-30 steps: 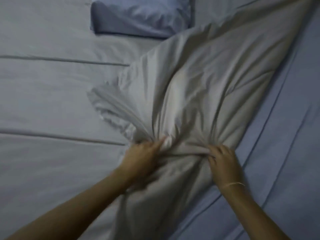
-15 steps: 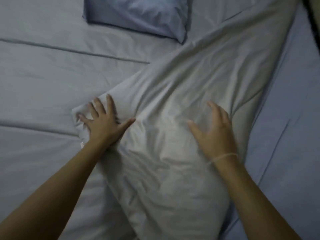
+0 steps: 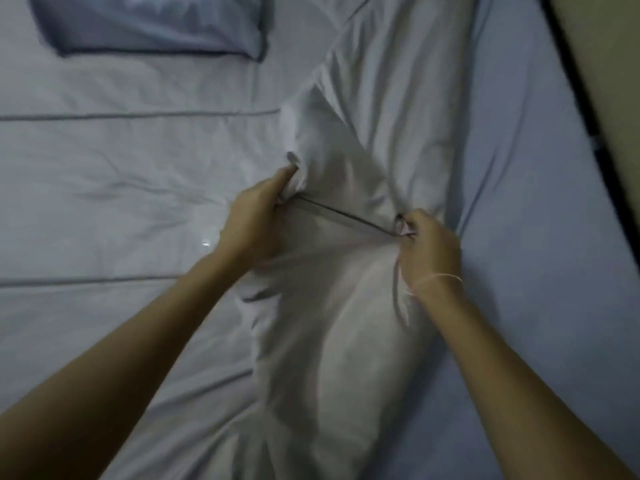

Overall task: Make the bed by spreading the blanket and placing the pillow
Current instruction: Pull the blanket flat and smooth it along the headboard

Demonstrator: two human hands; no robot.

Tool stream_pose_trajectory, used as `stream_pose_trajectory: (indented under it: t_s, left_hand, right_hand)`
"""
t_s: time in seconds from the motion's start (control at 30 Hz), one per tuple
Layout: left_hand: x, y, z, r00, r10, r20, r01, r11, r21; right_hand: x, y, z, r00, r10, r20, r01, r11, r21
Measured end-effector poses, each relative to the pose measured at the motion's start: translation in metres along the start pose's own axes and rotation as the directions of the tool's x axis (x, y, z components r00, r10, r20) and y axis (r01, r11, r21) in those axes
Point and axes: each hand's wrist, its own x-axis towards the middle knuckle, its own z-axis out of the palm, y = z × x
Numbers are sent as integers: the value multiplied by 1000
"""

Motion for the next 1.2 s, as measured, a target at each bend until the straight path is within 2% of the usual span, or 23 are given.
stream_pose_trajectory:
  t_s: [0.07, 0.1, 0.17, 0.23, 0.27, 0.3, 0.4, 0.5, 0.57, 0.6, 0.67, 0.7, 0.73, 0.77, 0.8, 0.83, 0.87, 0.93, 0.97, 1.0, 1.03, 1.1, 1.2]
  left_hand:
    - [-2, 73, 35, 991, 104, 86, -89, 984, -156]
    - [-8, 112, 53, 968, 166, 187, -119, 964, -238]
    - [-25, 179, 84, 843, 297, 448, -147, 929, -341]
    - [-36, 227, 104, 728, 401, 557, -209, 902, -377]
    - [-35, 241, 110, 736, 425, 528, -236, 891, -388]
    - [-30, 246, 112, 786, 406, 466, -229, 892, -390]
    - [-5, 254, 123, 952, 188, 240, -87, 921, -379]
    - [19, 259, 133, 975, 56, 216, 0, 967, -253]
    - [35, 269, 145, 925, -65, 375, 162, 959, -231]
    - [39, 278, 151, 827, -127, 547, 303, 921, -244]
    - [35, 298, 166, 451, -146, 880, 531, 837, -134]
    - [28, 305, 173, 263, -122, 957, 558, 828, -48]
    - [23, 309, 178, 127, -76, 989, 547, 837, -6]
    - [20, 313, 182, 46, -21, 999, 528, 849, -6]
    - [20, 314, 185, 29, 28, 999, 536, 843, -39]
    - [23, 316, 185, 75, 61, 995, 565, 820, -92]
    - [29, 317, 186, 185, 64, 981, 603, 781, -165]
    - [42, 316, 192, 484, -35, 875, 621, 718, -315]
    - [48, 315, 196, 602, -109, 791, 593, 725, -352]
    - [53, 314, 202, 682, -174, 710, 558, 752, -351]
    - [58, 316, 210, 730, -217, 648, 523, 788, -325]
    - [64, 323, 228, 760, -239, 605, 455, 860, -233]
    - [57, 336, 254, 781, -174, 600, 308, 943, -127]
  right_hand:
    - [-14, 70, -46, 985, 171, -38, -168, 983, 73]
    - [-25, 109, -68, 963, 269, -28, -265, 960, 91]
    - [-50, 183, -110, 884, 465, 54, -467, 868, 170]
    - [-82, 242, -153, 784, 609, 121, -615, 733, 291]
    - [-98, 265, -171, 742, 661, 112, -654, 678, 335]
    - [-111, 279, -184, 714, 694, 90, -670, 641, 374]
    - [-142, 288, -203, 666, 744, -64, -635, 609, 476]
    - [-152, 230, -186, 692, 709, -135, -502, 607, 616]
    - [-151, 180, -173, 737, 665, -117, -426, 593, 683]
    - [-149, 162, -167, 772, 629, -92, -387, 579, 718]
    - [-143, 151, -161, 792, 609, -40, -355, 512, 782]
    - [-139, 155, -161, 777, 629, -22, -357, 470, 807]
    - [-136, 164, -163, 753, 658, -12, -369, 436, 821]
    - [-133, 175, -166, 724, 690, 8, -395, 405, 825]
    - [-132, 187, -169, 701, 713, 29, -428, 387, 817]
    - [-132, 198, -172, 684, 727, 56, -462, 372, 805]
    - [-134, 208, -173, 678, 730, 86, -487, 359, 796]
    - [-140, 223, -175, 686, 715, 134, -527, 362, 769]
    - [-143, 229, -174, 683, 715, 151, -555, 374, 743]
    - [-147, 236, -173, 676, 715, 175, -594, 390, 704]
    - [-151, 242, -171, 668, 712, 217, -645, 409, 645]
    - [-165, 254, -166, 648, 684, 334, -738, 458, 495]
    - [-193, 284, -169, 694, 596, 403, -720, 555, 417]
